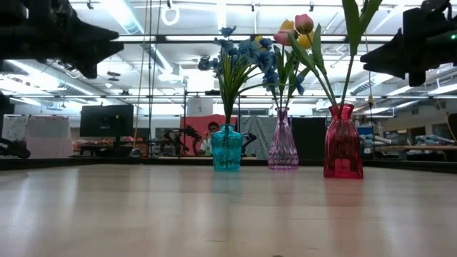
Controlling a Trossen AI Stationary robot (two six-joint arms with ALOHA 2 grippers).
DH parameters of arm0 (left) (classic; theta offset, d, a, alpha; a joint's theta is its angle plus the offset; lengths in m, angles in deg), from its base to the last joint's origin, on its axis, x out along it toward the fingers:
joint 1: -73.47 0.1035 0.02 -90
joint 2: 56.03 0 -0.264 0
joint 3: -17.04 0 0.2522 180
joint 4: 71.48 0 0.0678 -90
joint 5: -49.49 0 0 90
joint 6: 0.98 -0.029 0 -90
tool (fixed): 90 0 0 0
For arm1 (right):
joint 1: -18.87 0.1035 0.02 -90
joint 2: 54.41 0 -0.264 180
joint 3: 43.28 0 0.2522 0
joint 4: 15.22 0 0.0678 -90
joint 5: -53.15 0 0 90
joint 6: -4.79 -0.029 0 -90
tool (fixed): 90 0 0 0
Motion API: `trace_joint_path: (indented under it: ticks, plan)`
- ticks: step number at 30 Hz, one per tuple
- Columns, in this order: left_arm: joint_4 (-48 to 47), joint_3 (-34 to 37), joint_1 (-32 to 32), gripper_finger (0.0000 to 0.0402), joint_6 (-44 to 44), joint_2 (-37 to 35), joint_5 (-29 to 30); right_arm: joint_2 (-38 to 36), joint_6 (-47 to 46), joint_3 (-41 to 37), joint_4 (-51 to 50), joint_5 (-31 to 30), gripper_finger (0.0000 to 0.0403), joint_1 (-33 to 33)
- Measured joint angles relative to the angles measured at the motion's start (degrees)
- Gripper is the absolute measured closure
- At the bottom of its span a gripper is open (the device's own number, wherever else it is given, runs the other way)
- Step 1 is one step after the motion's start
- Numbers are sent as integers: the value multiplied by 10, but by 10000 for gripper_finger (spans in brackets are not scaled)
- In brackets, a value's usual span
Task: Sort flowers into vase by color
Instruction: Return to Home Position
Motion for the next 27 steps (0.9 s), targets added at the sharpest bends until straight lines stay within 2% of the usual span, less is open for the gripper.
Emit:
trace_joint_path:
  ticks: [3,27]
  plan:
    - [-25,0,0,234,10,1,-7,0,-2,0,1,0,235,0]
    - [-13,0,0,234,4,1,-6,0,-2,0,1,2,234,0]
